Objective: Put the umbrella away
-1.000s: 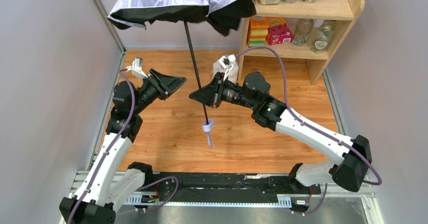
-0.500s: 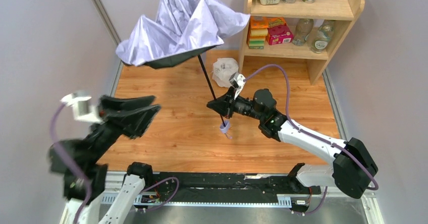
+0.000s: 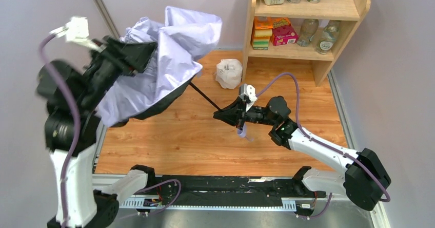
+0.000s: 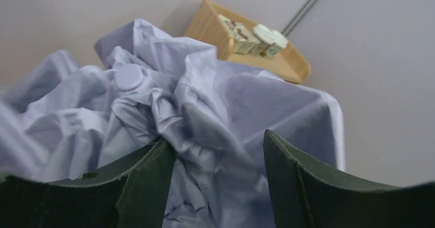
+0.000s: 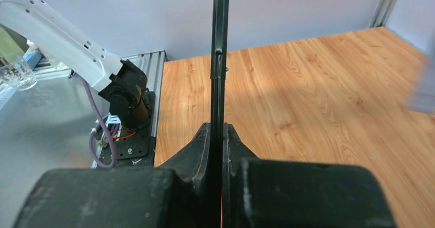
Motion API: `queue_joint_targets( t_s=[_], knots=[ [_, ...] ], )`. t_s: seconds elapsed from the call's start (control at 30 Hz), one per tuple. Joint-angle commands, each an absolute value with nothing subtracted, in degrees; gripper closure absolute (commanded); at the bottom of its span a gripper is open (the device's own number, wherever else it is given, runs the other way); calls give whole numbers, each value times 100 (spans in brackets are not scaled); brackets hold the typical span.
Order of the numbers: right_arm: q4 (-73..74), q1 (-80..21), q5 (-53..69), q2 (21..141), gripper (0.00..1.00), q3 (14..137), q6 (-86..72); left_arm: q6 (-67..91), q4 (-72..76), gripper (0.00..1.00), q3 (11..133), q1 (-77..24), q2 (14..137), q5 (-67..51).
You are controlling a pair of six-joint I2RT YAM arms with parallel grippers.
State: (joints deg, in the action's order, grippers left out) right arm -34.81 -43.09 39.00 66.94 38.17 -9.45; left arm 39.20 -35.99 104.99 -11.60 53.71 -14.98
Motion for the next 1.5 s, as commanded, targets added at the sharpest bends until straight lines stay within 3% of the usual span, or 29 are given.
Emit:
queue_joint_targets(
  t_s=[0.0, 0.13, 0.3, 0.57, 0.7, 0.83, 1.07, 1.47],
  knots=[
    [-4228, -4342, 4210, 6407, 100, 3823, -642, 3621, -3762, 29, 10740, -1143, 5835, -1749],
    [-4070, -4342, 4166, 6284, 100, 3806, -563, 3647, -4350, 29, 11039, -1143, 5959, -1196],
    [-4138, -4333, 3368, 6222, 100, 3718, -851, 3824, -4307, 28, 10347, -1143, 5153, -660],
    [-5159, -4333, 3182, 6530, 100, 3428, -1608, 3621, -4736, 31, 9500, -1143, 3753, 1677],
    [-5448, -4324, 3304, 6600, 100, 3375, -1731, 3804, -5255, 29, 9589, -1143, 4103, 1758],
    [-5353, -4324, 3498, 6592, 100, 3428, -1705, 4043, -4258, 28, 9071, -1143, 4359, 863],
    [-4896, -4324, 3937, 6390, 100, 3507, -1556, 3858, -3533, 27, 9114, -1143, 4789, 317],
    [-4693, -4324, 4798, 6108, 100, 3437, -1503, 3859, -3349, 26, 9184, -1125, 5396, 281]
  ],
)
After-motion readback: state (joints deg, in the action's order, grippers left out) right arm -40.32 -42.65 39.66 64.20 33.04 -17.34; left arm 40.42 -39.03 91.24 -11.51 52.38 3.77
